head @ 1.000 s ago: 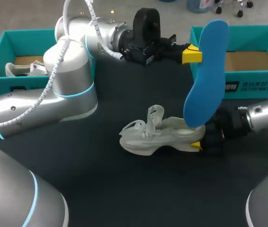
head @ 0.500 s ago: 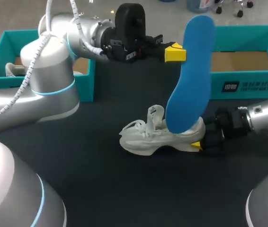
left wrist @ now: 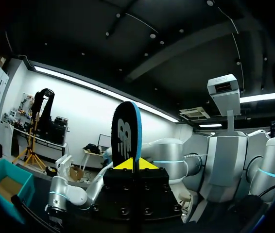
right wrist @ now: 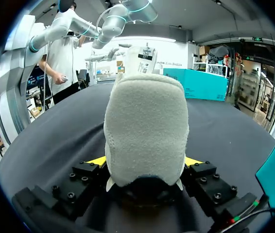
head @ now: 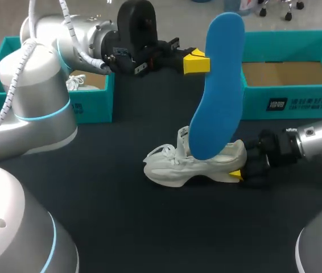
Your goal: Take the shoe out of the shoebox, open the shoe tongue, remove and reinsert the insole, then place the shoe into the shoebox
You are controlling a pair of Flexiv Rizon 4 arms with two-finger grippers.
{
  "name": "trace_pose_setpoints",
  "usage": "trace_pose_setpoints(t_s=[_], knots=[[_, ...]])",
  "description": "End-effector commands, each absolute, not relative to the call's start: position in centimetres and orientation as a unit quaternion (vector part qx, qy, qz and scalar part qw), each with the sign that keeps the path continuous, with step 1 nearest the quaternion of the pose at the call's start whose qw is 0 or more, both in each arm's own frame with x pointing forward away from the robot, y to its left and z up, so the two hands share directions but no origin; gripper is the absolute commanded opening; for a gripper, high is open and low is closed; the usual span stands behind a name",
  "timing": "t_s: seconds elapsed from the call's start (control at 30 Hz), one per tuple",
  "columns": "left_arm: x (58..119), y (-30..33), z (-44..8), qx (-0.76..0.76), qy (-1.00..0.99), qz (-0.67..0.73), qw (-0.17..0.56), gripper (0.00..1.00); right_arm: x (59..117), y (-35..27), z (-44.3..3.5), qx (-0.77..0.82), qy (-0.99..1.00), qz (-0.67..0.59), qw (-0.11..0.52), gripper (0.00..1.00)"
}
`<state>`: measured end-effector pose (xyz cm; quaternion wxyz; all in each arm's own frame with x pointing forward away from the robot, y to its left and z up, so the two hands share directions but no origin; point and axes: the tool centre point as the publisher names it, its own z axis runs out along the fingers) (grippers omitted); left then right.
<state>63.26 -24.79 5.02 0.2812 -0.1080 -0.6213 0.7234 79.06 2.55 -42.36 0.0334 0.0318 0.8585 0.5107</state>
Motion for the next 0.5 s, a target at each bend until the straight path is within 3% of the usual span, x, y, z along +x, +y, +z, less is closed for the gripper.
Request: trace_pose_setpoints(t_s=[0.03,0.5], knots=[[63.0,-24.7,5.0,-0.104,-0.622,0.725,0.278,0.00,79.2,2.8,-42.8,0.032,0.859,0.510,0.034,0.00],[64.2,-22.8,6.6,-0.065,-0.569,0.740,0.353,0.00,79.2,2.8,-42.8,0.032,0.859,0.510,0.034,0.00]])
